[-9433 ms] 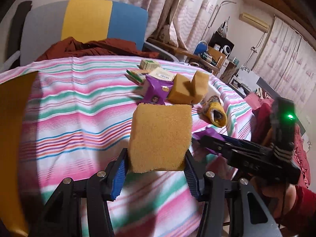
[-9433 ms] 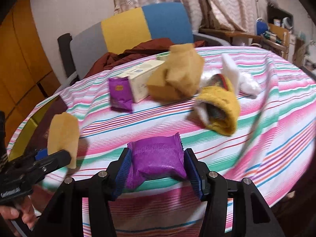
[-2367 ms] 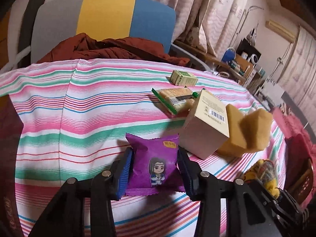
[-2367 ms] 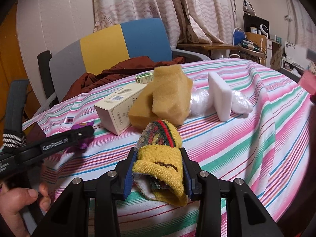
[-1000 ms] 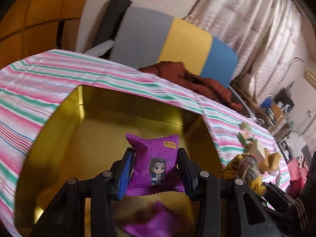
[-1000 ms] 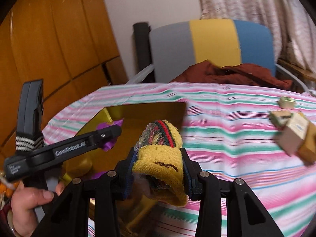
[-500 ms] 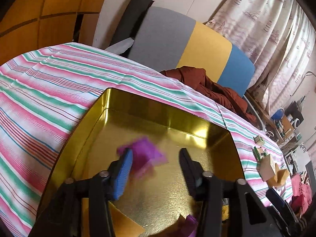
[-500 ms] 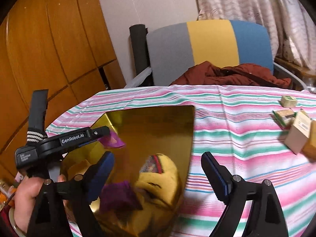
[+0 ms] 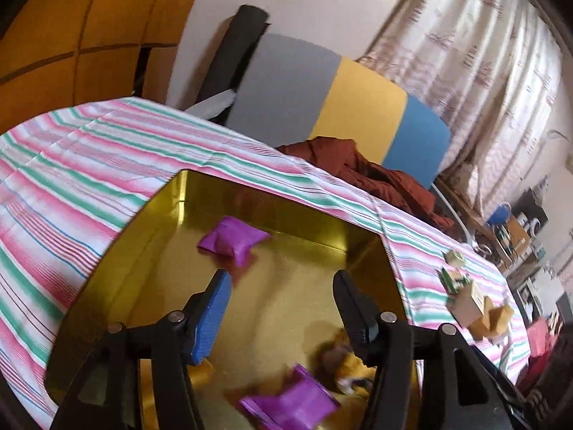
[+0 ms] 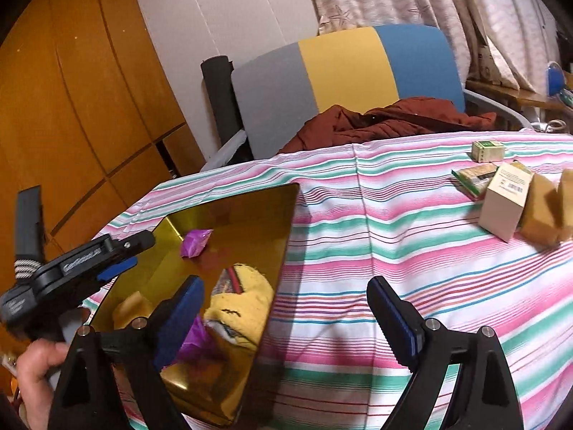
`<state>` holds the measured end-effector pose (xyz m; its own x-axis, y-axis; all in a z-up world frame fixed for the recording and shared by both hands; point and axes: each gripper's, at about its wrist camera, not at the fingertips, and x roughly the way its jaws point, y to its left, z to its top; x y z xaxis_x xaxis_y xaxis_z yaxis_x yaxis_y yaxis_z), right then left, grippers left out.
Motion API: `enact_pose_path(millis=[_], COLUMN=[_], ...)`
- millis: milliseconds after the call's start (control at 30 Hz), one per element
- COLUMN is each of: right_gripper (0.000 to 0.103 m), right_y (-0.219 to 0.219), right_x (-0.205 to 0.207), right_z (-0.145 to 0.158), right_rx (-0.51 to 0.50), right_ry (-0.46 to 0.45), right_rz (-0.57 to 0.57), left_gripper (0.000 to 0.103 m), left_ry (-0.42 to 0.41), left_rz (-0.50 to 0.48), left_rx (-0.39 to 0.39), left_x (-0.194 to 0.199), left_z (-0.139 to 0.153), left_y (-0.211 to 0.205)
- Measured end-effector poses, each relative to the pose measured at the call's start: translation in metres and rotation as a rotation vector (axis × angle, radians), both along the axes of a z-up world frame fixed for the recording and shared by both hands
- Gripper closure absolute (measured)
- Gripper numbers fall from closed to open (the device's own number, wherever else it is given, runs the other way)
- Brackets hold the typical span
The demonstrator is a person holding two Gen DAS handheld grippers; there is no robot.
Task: Organize objects
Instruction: 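Carry the packet and knitted roll into the gold tray and release both, then grasp a yellow sponge with the right gripper while the left returns to the pile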
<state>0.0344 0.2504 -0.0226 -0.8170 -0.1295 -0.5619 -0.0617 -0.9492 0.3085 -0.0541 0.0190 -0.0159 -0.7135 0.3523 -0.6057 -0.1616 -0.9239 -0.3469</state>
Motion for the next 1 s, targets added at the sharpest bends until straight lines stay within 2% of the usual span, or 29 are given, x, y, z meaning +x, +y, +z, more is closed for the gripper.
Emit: enact_pose_path(millis=[200,400,1000], right_gripper=[0.011,0.01,0.01], right_y=[0.016,0.033,0.096], right_x=[0.005,0.01,0.027], right_z=[-0.003,-0.008,-0.018], right_rx=[-0.006,-0.003,0.026], right_ry=[-0.009,-0.025,-0.061], right_rz=[-0.036,-0.069,-0.188], left_gripper=[0.038,0.038,0.038], left_ry=[0.039,0.04,0.059], left_rz=[-0.104,-0.188,-0.439], left_rx=[-0.053,-0.049,-0.108], left_x=[0.021,0.037,0.084], left_z=[0.005,0.005,0.004], left_y=[0.034,0.059,0.143])
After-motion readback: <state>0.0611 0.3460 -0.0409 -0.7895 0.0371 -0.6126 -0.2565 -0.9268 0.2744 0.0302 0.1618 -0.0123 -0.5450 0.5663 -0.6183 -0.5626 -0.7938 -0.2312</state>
